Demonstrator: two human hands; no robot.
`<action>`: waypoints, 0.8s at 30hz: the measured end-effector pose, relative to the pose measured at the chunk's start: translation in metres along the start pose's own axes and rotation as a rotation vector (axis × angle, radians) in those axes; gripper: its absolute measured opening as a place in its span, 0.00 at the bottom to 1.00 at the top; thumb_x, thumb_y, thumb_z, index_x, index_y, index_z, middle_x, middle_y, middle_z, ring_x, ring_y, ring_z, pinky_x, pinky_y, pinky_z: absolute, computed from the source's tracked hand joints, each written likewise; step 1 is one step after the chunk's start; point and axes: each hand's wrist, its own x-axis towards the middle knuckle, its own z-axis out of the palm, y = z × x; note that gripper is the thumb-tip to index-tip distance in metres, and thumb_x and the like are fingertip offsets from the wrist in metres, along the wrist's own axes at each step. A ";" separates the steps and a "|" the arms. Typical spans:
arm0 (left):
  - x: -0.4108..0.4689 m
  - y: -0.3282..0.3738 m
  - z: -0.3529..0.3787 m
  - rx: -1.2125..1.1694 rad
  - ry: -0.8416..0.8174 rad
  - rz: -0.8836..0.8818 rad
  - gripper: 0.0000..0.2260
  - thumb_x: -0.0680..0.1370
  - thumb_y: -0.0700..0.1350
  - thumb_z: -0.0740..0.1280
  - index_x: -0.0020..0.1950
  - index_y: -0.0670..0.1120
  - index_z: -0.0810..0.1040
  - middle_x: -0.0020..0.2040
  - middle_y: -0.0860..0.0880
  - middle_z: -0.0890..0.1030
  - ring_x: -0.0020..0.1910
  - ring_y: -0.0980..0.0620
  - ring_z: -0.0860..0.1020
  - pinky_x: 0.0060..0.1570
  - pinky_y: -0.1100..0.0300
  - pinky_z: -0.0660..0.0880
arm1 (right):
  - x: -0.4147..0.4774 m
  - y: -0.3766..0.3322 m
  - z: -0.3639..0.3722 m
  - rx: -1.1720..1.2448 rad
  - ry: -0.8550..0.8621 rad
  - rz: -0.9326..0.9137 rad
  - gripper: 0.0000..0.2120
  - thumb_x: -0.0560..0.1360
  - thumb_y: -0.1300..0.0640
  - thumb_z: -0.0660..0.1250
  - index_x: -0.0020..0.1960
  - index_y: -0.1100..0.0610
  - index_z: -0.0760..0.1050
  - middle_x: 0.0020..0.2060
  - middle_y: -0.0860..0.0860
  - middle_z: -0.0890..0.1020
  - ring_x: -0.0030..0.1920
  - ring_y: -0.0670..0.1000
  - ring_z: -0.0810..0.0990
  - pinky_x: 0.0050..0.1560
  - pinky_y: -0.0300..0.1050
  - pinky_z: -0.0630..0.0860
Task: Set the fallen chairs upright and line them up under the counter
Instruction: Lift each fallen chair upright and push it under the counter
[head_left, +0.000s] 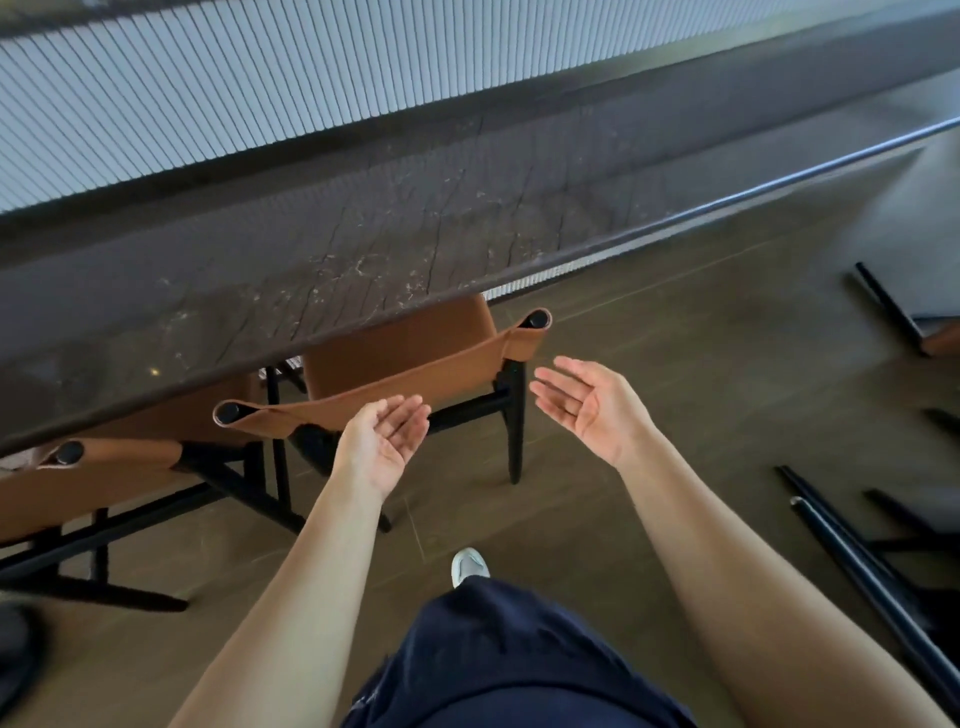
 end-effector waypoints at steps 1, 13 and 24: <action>-0.007 -0.009 0.007 0.013 -0.046 0.000 0.12 0.83 0.42 0.57 0.60 0.38 0.75 0.48 0.41 0.85 0.46 0.44 0.84 0.41 0.55 0.83 | -0.013 -0.003 -0.011 0.008 -0.004 -0.015 0.13 0.83 0.58 0.57 0.64 0.60 0.73 0.55 0.60 0.84 0.55 0.60 0.84 0.48 0.51 0.83; -0.096 -0.138 0.072 0.247 -0.413 -0.200 0.10 0.81 0.42 0.59 0.53 0.41 0.79 0.50 0.43 0.85 0.46 0.46 0.85 0.44 0.57 0.81 | -0.194 0.010 -0.154 0.185 0.222 -0.253 0.15 0.79 0.57 0.62 0.64 0.58 0.76 0.57 0.57 0.84 0.56 0.58 0.84 0.48 0.49 0.82; -0.142 -0.197 0.101 0.605 -0.777 -0.396 0.10 0.80 0.41 0.58 0.50 0.42 0.79 0.48 0.44 0.85 0.45 0.47 0.84 0.45 0.57 0.80 | -0.308 0.082 -0.192 0.533 0.480 -0.540 0.16 0.80 0.55 0.58 0.65 0.55 0.77 0.59 0.55 0.83 0.57 0.55 0.83 0.49 0.48 0.80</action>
